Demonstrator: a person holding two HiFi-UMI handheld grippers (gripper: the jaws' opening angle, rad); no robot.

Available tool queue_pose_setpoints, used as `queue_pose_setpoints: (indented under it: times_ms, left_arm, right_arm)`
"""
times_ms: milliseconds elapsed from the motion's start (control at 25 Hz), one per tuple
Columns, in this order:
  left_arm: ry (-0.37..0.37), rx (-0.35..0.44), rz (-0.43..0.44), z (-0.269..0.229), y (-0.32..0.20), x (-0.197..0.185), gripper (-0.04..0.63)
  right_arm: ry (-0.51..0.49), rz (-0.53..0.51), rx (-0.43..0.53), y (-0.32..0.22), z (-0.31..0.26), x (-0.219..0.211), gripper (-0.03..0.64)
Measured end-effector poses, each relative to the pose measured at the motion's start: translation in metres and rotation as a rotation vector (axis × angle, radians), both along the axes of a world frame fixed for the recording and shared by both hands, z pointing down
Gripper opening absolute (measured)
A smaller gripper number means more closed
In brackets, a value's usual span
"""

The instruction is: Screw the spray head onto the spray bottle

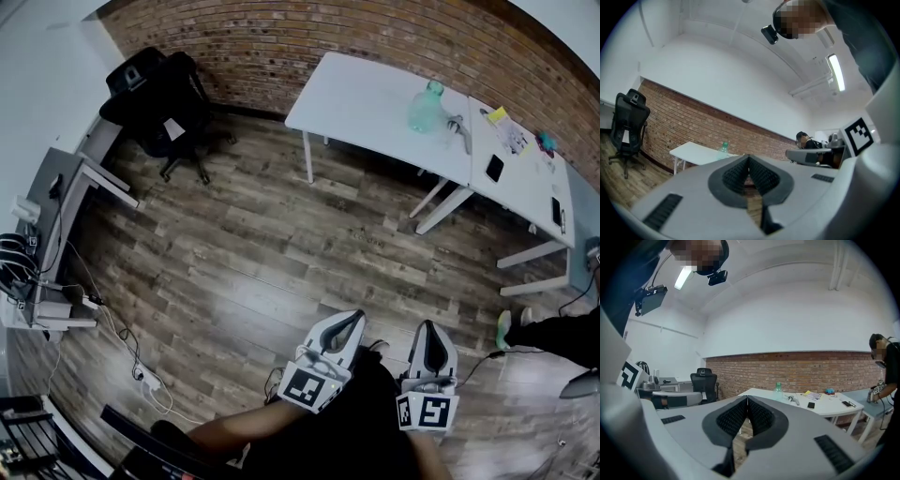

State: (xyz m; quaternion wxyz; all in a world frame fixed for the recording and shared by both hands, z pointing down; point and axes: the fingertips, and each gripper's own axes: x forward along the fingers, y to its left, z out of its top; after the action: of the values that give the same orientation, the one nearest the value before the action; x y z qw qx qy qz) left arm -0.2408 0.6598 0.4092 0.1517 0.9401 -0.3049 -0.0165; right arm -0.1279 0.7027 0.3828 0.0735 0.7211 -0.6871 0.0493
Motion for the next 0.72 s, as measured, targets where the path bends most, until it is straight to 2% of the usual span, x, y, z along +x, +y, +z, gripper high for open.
queue_pose_setpoints:
  times_ms: [480, 720]
  left_arm:
    - [0.006, 0.013, -0.083, -0.005, -0.010, -0.030, 0.002]
    - [0.012, 0.031, -0.084, -0.009, -0.009, -0.023, 0.002]
  right_arm:
    - [0.000, -0.075, -0.002, -0.015, -0.001, -0.025, 0.008]
    - [-0.019, -0.076, -0.008, -0.016, 0.004, -0.017, 0.008]
